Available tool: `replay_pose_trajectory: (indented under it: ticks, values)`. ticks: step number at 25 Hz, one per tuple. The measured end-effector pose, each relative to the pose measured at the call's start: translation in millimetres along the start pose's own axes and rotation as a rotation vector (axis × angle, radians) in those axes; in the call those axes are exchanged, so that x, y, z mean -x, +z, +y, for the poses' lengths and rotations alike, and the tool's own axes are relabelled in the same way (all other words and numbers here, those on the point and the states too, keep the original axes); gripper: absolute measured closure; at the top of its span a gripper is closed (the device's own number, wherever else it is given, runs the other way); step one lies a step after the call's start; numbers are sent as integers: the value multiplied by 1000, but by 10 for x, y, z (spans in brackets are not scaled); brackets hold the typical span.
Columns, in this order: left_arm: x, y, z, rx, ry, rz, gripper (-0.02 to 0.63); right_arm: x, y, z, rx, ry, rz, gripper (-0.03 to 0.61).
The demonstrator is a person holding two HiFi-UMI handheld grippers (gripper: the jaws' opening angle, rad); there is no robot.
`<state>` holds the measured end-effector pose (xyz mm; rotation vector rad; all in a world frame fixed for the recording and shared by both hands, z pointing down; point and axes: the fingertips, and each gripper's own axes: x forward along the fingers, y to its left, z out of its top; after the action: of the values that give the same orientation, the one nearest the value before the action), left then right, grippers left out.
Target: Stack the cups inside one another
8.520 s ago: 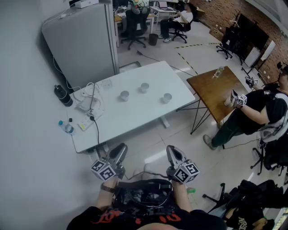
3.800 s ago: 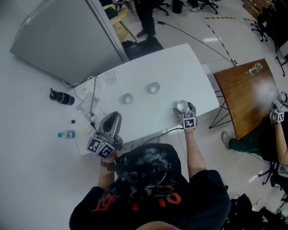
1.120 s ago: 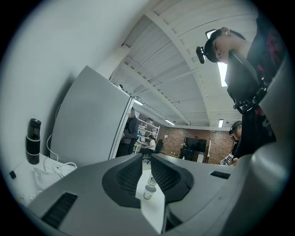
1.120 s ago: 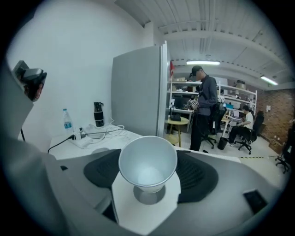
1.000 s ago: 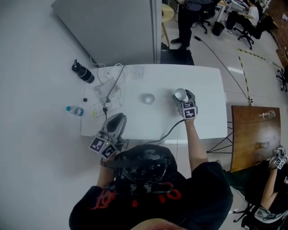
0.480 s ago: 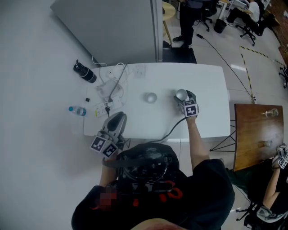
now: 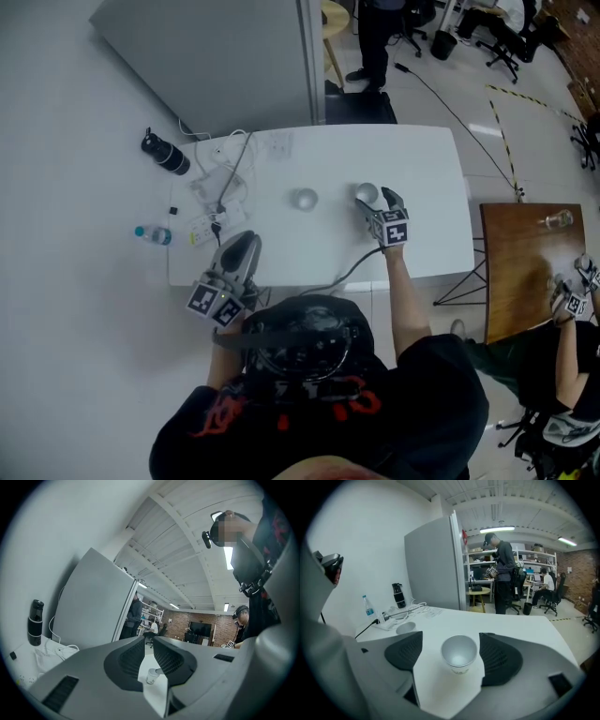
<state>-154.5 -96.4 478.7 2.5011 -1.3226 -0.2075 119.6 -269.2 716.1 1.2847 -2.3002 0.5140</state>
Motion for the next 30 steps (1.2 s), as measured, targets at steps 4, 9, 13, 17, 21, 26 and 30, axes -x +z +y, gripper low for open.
replay_pose_trajectory:
  ticks: [4, 9, 13, 17, 21, 26, 30]
  values:
    - [1, -22, 8, -9, 14, -5, 554, 437, 181, 348, -1, 63, -166, 187]
    - [-32, -18, 11, -31, 15, -4, 554, 987, 256, 693, -77, 109, -277, 189]
    - [-74, -49, 19, -27, 23, -2, 555, 1223, 180, 988, -98, 130, -287, 220]
    - [-62, -43, 130, -10, 18, -32, 555, 1169, 18, 1256, -107, 164, -276, 219]
    - [-206, -70, 142, 4, 4, -61, 554, 1177, -21, 1218, -67, 168, -262, 219]
    - [-306, 321, 109, 27, 22, -105, 555, 1103, 329, 1405, -32, 204, -270, 219]
    - [-247, 367, 166, 1, 26, -99, 555, 1090, 392, 1620, 63, 211, -270, 219]
